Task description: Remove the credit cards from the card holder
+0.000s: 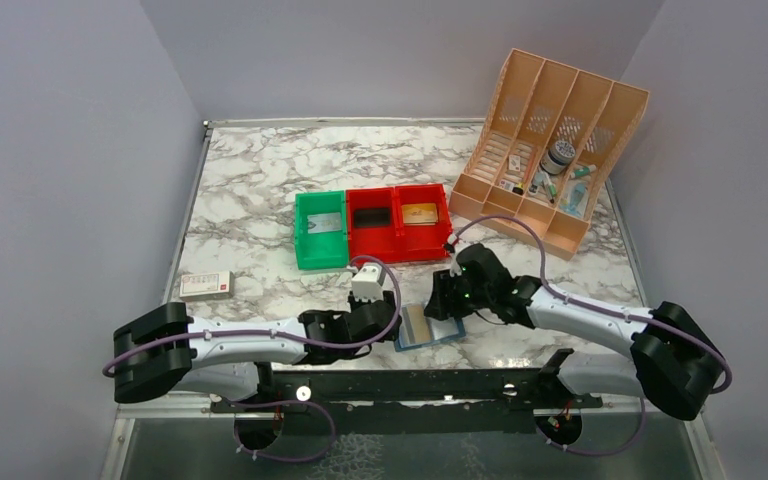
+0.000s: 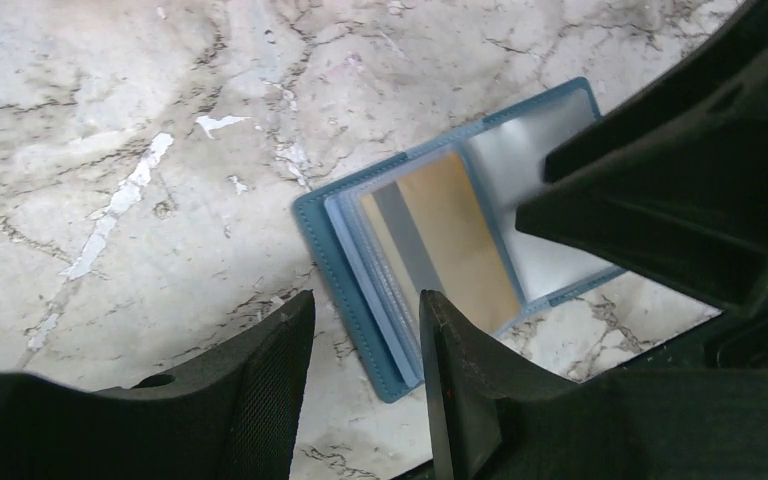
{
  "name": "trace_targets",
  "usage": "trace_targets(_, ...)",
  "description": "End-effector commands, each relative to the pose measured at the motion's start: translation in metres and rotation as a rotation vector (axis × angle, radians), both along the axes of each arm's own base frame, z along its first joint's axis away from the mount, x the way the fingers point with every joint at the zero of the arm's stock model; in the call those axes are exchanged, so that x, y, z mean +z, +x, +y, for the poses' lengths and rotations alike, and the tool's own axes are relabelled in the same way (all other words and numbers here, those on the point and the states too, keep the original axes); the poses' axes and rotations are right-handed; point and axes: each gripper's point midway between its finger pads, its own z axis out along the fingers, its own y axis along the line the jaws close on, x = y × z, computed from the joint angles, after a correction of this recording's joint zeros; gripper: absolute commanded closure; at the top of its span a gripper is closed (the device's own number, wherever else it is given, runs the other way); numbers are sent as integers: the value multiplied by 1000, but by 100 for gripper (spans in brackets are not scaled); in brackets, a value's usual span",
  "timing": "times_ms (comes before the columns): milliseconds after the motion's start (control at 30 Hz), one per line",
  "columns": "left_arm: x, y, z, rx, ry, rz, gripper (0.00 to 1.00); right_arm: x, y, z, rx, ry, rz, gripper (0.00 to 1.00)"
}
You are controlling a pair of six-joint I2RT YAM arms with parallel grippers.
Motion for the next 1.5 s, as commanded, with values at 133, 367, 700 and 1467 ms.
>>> trace_targets(133,-13,11,26,133,25,19,54,3,1,15,12,-121,-76,51)
trace_targets(367,-13,13,38,180,-1,18,52,2,-3,28,30,-187,-116,39)
trace_targets(700,-9,13,48,196,-38,5,20,-10,-4,45,19,-318,-143,35)
trace_targets(1467,-9,12,51,195,-35,4,18,-28,-11,58,51,-338,-115,45)
